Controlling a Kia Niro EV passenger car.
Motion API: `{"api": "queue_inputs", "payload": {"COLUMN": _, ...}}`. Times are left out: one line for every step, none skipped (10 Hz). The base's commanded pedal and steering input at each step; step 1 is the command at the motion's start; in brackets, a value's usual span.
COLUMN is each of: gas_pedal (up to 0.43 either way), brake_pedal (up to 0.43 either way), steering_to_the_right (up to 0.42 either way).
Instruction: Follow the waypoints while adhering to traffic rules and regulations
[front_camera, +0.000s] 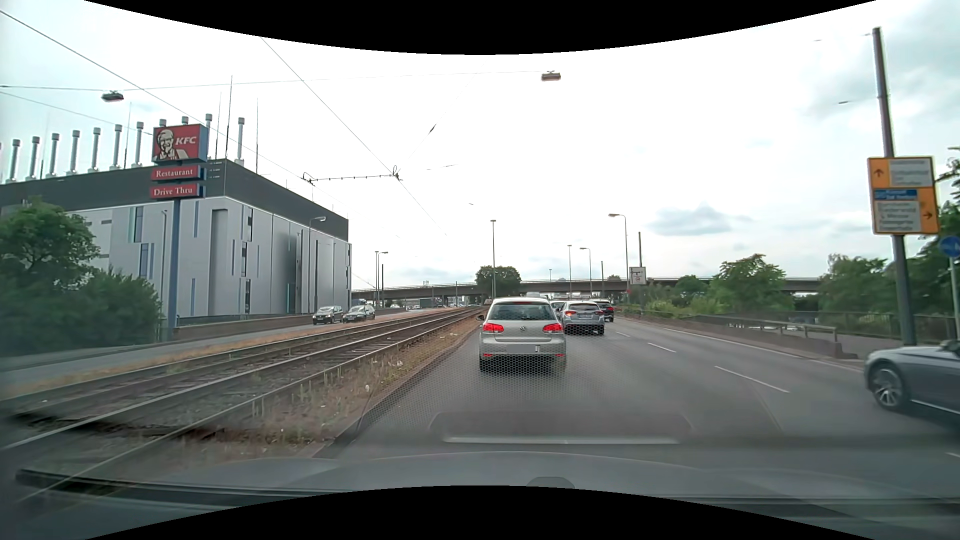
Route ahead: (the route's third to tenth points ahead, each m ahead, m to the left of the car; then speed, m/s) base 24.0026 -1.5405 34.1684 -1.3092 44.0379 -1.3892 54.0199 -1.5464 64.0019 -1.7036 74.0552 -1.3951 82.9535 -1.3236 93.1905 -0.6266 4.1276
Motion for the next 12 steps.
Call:
{"api": "queue_inputs", "payload": {"gas_pedal": 0.197, "brake_pedal": 0.000, "steering_to_the_right": 0.001}}
{"api": "queue_inputs", "payload": {"gas_pedal": 0.197, "brake_pedal": 0.000, "steering_to_the_right": 0.001}}
{"api": "queue_inputs", "payload": {"gas_pedal": 0.197, "brake_pedal": 0.000, "steering_to_the_right": 0.001}}
{"api": "queue_inputs", "payload": {"gas_pedal": 0.197, "brake_pedal": 0.000, "steering_to_the_right": 0.001}}
{"api": "queue_inputs", "payload": {"gas_pedal": 0.197, "brake_pedal": 0.000, "steering_to_the_right": 0.001}}
{"api": "queue_inputs", "payload": {"gas_pedal": 0.197, "brake_pedal": 0.000, "steering_to_the_right": 0.000}}
{"api": "queue_inputs", "payload": {"gas_pedal": 0.197, "brake_pedal": 0.000, "steering_to_the_right": 0.000}}
{"api": "queue_inputs", "payload": {"gas_pedal": 0.197, "brake_pedal": 0.000, "steering_to_the_right": -0.002}}
{"api": "queue_inputs", "payload": {"gas_pedal": 0.197, "brake_pedal": 0.000, "steering_to_the_right": -0.003}}
{"api": "queue_inputs", "payload": {"gas_pedal": 0.197, "brake_pedal": 0.000, "steering_to_the_right": -0.003}}
{"api": "queue_inputs", "payload": {"gas_pedal": 0.197, "brake_pedal": 0.000, "steering_to_the_right": -0.003}}
{"api": "queue_inputs", "payload": {"gas_pedal": 0.197, "brake_pedal": 0.000, "steering_to_the_right": -0.003}}
